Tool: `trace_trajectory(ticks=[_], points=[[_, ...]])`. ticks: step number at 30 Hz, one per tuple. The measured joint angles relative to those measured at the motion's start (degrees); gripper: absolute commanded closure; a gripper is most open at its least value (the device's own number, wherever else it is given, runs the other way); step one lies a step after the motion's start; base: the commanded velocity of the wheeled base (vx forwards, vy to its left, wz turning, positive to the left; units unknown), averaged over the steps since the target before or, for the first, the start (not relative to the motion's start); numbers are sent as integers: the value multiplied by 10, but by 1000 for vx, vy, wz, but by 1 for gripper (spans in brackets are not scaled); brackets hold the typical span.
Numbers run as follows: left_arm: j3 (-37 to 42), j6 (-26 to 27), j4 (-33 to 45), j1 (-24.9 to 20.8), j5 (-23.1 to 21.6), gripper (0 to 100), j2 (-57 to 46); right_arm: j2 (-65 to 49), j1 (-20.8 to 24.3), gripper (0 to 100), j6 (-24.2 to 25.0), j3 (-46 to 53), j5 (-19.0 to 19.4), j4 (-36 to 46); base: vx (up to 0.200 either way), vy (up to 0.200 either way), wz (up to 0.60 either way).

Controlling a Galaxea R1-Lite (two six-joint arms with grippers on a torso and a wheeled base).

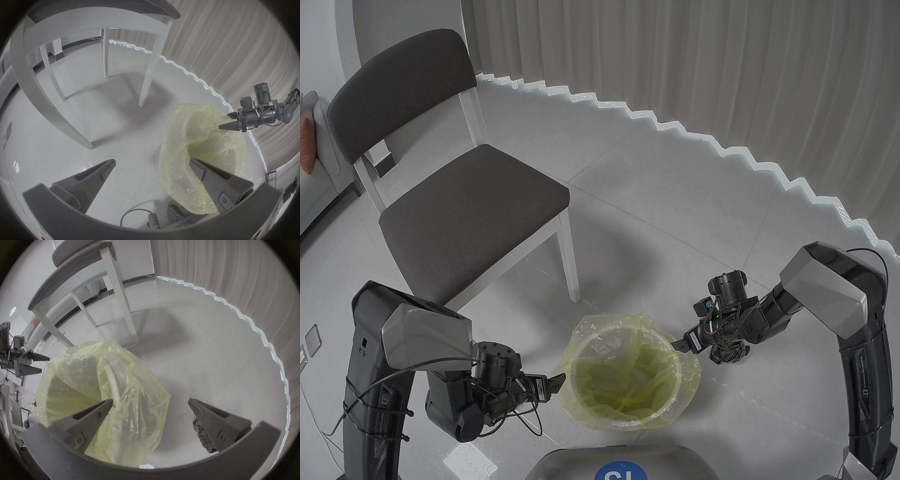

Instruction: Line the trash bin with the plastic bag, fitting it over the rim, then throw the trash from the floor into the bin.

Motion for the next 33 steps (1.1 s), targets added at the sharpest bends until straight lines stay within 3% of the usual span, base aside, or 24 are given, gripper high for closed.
trace_trajectory(ticks=[12, 28, 33], points=[[-35, 2, 18, 4, 1, 0, 16, 11, 25, 0, -16, -14, -13, -3, 0, 0, 0], [-76, 10, 46, 43, 0, 0, 34, -2, 20, 0, -18, -1, -16, -4, 0, 0, 0], [-95, 17, 110, 48, -5, 0, 34, -2, 20, 0, -18, -1, -16, -4, 0, 0, 0]])
